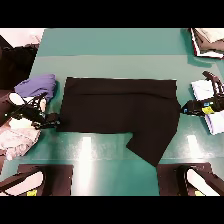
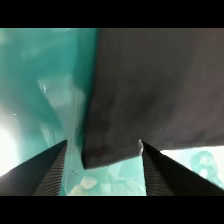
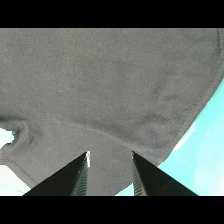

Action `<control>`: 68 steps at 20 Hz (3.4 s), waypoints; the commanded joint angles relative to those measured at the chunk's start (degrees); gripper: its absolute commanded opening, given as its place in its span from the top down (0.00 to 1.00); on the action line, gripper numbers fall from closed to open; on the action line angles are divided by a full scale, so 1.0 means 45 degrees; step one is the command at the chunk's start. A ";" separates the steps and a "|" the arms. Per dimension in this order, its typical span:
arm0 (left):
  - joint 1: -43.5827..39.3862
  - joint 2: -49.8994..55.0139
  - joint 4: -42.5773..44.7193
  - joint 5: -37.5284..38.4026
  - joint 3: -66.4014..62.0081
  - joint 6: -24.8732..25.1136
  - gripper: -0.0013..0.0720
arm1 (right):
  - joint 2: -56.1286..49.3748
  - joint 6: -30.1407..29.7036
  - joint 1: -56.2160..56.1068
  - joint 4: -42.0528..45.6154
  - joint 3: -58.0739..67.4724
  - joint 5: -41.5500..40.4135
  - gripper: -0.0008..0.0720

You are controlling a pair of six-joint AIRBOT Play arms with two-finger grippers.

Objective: Fold the shirts.

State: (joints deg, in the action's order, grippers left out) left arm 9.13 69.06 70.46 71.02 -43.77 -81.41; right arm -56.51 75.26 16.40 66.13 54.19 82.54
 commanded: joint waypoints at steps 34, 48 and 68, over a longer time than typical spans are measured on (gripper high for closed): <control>0.0010 -0.0520 -0.0981 0.0763 -0.0248 0.1394 0.94 | 0.0058 0.0359 0.0151 0.1001 -0.5595 -0.1452 0.97; 0.0010 -0.4891 -0.3419 0.0724 -0.0068 0.0520 0.94 | 0.4571 0.0345 0.0131 0.2861 -0.3196 0.0894 0.97; 0.0010 0.2681 -0.5829 -0.5542 -0.4080 0.1486 0.21 | -0.6625 0.1078 -0.1360 0.1409 0.6071 -0.3317 0.40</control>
State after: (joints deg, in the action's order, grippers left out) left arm 9.17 78.32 47.27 51.57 -60.14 -75.07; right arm -80.58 78.48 10.35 76.77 76.40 71.00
